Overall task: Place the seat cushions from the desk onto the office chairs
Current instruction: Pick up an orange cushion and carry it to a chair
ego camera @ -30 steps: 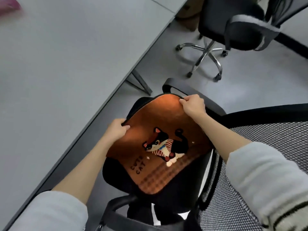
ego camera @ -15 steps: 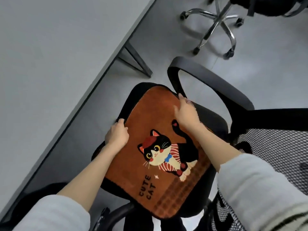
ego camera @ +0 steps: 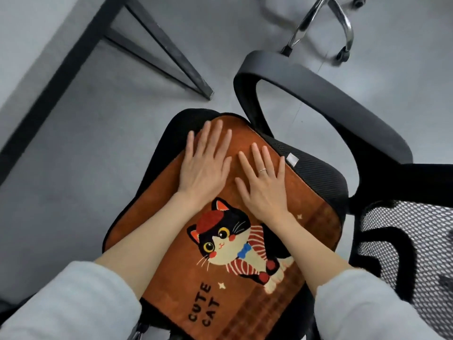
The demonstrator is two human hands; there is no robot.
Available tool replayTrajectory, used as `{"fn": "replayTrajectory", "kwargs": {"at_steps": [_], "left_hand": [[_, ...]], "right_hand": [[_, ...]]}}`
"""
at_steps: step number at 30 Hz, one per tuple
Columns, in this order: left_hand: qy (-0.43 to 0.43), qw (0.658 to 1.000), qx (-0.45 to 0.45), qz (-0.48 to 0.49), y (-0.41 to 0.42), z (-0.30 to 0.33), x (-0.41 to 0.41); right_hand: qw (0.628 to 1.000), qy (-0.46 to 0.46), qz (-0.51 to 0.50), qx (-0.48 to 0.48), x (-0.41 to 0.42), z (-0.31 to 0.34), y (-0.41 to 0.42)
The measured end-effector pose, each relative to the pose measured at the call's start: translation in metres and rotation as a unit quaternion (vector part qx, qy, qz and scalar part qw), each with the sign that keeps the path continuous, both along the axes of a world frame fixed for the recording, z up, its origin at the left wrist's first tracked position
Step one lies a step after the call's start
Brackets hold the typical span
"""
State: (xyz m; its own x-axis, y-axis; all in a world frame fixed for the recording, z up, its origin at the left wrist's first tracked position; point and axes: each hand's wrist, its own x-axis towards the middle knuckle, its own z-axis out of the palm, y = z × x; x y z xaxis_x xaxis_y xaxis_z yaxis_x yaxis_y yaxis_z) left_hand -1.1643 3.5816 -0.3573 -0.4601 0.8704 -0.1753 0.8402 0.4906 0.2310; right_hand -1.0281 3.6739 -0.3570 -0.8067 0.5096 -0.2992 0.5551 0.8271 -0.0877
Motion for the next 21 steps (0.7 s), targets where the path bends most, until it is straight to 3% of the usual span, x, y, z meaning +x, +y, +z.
{"fn": "replayTrajectory", "kwargs": {"at_steps": [6, 13, 18, 21], "left_hand": [[0.045, 0.999, 0.006, -0.016, 0.015, -0.034, -0.003], [0.034, 0.999, 0.003, -0.010, 0.014, -0.027, 0.002], [0.013, 0.994, -0.013, 0.109, -0.054, -0.020, 0.022], [0.036, 0.990, -0.020, 0.135, -0.080, -0.024, 0.029]], "right_hand": [[0.995, 0.077, -0.021, 0.057, -0.001, -0.027, -0.002], [0.995, 0.075, -0.046, 0.040, 0.002, -0.023, -0.005], [0.972, 0.050, -0.229, 0.029, 0.047, -0.015, -0.019], [0.962, 0.032, -0.267, 0.051, 0.064, -0.021, -0.030]]}}
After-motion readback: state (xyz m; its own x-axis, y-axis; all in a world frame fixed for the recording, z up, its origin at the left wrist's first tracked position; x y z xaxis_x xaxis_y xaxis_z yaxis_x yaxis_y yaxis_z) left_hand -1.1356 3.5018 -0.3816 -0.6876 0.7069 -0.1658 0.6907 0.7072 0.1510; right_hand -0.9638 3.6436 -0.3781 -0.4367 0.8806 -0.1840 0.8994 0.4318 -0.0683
